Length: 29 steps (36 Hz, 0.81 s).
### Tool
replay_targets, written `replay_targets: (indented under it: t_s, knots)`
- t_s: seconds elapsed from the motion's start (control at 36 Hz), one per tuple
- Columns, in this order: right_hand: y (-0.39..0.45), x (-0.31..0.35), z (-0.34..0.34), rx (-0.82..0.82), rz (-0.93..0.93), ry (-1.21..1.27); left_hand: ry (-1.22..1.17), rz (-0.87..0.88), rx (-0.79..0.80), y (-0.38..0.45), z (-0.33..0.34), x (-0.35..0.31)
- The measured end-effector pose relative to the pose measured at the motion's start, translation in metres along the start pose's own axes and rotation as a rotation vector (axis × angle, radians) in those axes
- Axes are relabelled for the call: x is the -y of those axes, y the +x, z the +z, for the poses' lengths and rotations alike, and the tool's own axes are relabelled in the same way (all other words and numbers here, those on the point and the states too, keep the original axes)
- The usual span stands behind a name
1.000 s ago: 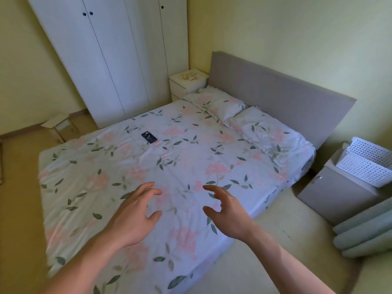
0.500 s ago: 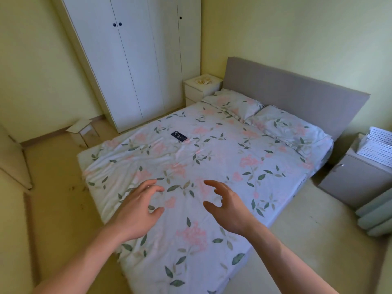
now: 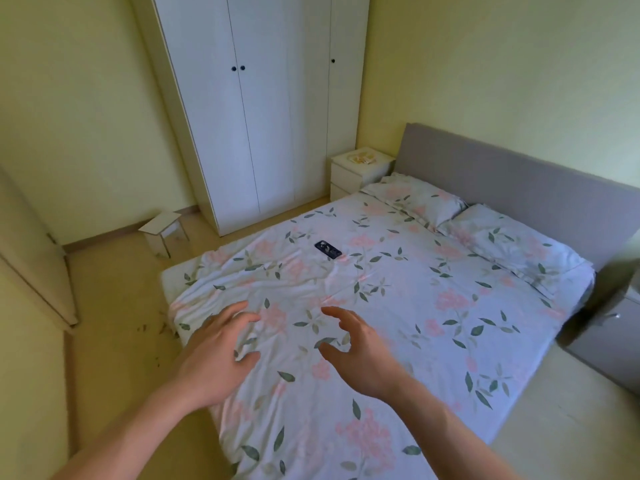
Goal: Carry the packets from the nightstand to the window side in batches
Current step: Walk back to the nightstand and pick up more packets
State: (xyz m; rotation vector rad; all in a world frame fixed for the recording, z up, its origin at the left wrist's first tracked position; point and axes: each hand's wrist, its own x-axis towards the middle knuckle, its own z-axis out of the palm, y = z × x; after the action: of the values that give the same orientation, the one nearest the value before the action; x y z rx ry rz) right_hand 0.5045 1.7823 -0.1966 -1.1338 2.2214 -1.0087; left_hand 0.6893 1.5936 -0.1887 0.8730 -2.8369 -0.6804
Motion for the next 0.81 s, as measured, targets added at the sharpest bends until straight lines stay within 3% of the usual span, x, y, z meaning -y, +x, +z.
replay_targets:
  t_s: [0.42, 0.81]
  knots:
    - [0.248, 0.157, 0.159, -0.065, 0.000, 0.004, 0.010, -0.013, 0.043, 0.154, -0.139, 0.263]
    - [0.429, 0.224, 0.179, -0.193, 0.093, -0.015, -0.013, 0.141, 0.078, 0.327, -0.243, 0.359]
